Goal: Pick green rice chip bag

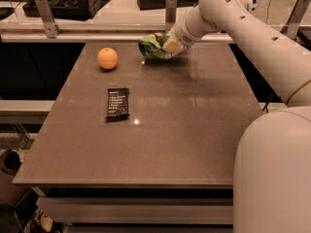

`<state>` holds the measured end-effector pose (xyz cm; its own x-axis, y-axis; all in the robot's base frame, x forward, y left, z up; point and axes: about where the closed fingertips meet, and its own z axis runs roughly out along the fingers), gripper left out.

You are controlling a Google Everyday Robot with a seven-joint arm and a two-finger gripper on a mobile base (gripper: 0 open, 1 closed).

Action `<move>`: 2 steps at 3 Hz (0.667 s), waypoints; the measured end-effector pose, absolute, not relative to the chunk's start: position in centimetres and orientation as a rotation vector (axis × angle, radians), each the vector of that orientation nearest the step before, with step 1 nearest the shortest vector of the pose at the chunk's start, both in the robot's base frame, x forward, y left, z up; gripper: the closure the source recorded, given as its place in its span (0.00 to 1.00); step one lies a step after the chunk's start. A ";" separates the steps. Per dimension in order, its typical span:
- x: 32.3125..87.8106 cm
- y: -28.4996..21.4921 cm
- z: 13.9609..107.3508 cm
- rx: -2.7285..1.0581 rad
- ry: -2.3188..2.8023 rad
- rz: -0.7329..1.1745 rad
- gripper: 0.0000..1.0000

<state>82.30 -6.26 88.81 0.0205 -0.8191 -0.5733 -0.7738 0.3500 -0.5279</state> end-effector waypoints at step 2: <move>82.6 -6.9 91.9 -1.393 1.711 -0.143 1.00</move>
Offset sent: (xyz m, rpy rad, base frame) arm 0.0036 -0.0153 0.0566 -0.0238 -0.1227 -0.0475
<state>82.64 -6.89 91.95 0.0372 -0.8308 -0.5553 -0.7268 0.3589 -0.5857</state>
